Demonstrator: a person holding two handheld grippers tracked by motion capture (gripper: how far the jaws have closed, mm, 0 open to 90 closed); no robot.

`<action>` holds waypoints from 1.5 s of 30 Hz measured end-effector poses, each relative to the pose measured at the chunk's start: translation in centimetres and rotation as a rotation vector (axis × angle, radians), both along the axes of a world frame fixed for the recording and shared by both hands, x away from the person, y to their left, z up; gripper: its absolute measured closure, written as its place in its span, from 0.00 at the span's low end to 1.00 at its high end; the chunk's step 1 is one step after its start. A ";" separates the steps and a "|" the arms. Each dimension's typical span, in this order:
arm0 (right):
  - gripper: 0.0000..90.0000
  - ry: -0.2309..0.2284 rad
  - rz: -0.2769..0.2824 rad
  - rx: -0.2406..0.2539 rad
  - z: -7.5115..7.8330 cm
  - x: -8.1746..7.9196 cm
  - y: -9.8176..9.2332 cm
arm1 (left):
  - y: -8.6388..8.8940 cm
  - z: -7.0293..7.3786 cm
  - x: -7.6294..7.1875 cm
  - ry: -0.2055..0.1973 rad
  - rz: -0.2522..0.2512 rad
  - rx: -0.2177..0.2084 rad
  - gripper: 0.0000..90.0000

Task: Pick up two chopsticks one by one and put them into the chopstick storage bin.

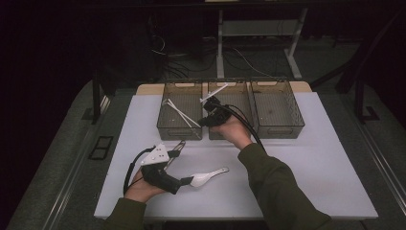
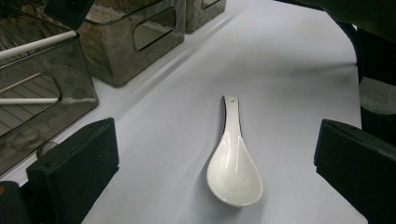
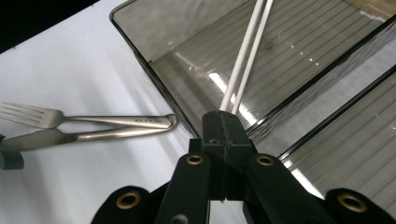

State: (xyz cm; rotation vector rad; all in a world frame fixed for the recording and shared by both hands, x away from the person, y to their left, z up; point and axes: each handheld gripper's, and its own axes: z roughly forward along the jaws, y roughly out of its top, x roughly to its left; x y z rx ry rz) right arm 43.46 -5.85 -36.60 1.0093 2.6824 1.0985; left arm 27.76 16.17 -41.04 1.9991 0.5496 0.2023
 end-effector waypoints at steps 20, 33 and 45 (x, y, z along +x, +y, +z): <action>1.00 -0.005 0.012 0.001 0.1 -0.4 0.6 | -0.1 0.0 0.0 -0.006 -0.001 0.007 0.00; 0.90 -0.010 0.006 0.082 0.9 -1.0 -1.3 | -0.2 -0.1 0.1 -0.005 -0.005 0.008 0.00; 0.57 -0.053 -0.008 0.194 1.4 -4.0 -6.8 | -0.2 -0.2 0.1 -0.002 0.000 0.031 0.00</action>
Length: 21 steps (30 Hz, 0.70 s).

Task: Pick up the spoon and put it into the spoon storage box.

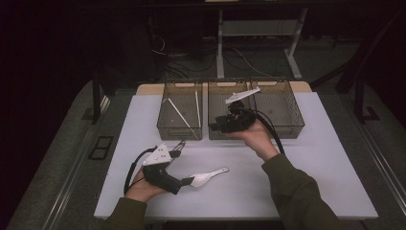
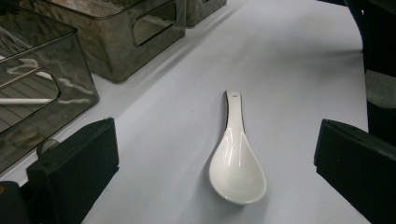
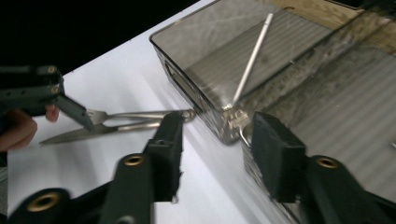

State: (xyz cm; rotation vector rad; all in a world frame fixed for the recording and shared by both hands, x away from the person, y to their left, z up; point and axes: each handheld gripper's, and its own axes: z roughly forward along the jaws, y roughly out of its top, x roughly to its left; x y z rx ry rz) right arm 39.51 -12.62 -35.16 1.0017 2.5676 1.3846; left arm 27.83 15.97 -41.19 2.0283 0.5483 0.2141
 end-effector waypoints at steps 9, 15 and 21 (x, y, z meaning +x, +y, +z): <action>0.41 -0.030 0.007 0.027 -1.0 -2.8 -3.7 | -0.1 -0.1 -0.1 0.001 -0.001 0.013 0.00; 0.30 -0.054 0.007 -0.003 -2.3 -5.1 -6.2 | 0.2 0.0 0.1 0.001 0.007 -0.002 0.00; 0.24 -0.078 -0.015 0.027 -3.7 -7.4 -9.0 | 0.2 -0.1 0.1 0.012 0.006 0.001 0.00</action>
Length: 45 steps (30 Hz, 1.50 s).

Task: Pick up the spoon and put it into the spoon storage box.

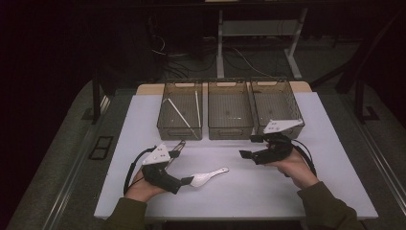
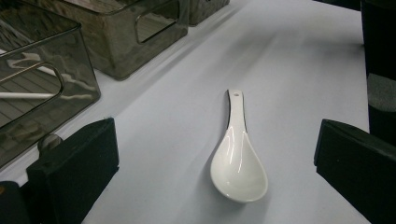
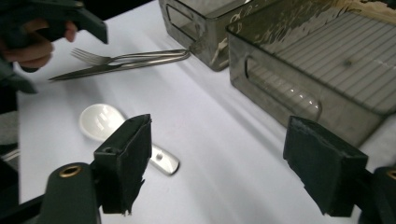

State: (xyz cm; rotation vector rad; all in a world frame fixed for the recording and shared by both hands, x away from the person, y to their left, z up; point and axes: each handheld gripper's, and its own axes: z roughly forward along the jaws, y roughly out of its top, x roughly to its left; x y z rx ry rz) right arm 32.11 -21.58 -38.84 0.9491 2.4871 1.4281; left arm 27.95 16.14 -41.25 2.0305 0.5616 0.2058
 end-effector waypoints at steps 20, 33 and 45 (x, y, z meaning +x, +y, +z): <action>0.16 -0.051 -0.142 0.005 -3.3 -5.2 -6.6 | 0.0 0.1 -0.1 0.003 0.007 -0.007 0.00; 0.16 -0.017 -0.187 -0.020 -4.8 -7.0 -8.6 | -0.7 0.3 0.4 0.003 -0.010 0.012 0.02; 0.16 -0.011 -0.178 -0.037 -5.0 -7.3 -8.3 | -2.4 0.6 2.3 0.023 -0.037 0.030 0.18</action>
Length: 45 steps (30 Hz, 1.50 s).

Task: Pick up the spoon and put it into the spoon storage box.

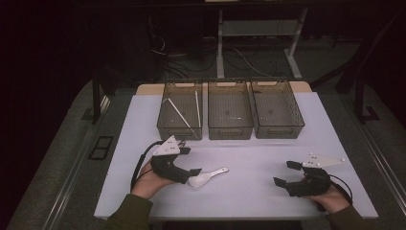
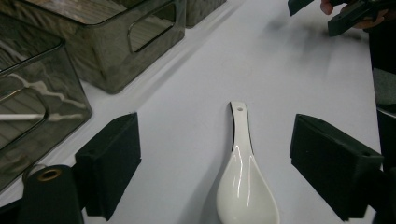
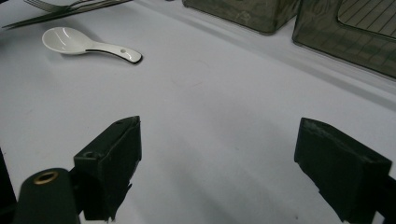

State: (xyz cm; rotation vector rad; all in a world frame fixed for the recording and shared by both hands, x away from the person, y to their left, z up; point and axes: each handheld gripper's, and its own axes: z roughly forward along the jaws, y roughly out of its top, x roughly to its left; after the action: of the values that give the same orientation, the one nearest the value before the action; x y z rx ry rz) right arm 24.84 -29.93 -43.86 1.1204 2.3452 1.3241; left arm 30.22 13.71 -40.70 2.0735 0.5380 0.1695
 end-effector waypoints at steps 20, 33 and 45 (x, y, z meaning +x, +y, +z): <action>0.16 -0.006 -0.004 0.005 0.1 0.1 -0.1 | -2.0 -1.4 1.0 0.112 0.005 0.092 0.42; 0.16 -0.004 0.000 0.000 0.1 0.1 0.0 | -2.1 -2.4 0.3 0.143 -0.032 0.131 0.49; 0.17 -0.004 0.003 -0.009 0.0 0.1 0.1 | -2.2 -2.9 -0.1 0.165 -0.045 0.167 0.52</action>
State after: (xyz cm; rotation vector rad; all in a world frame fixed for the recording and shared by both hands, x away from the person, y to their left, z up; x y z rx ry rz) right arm 24.95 -29.86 -43.86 1.1111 2.3485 1.3144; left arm 30.08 11.49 -43.65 2.2731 0.5935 0.0175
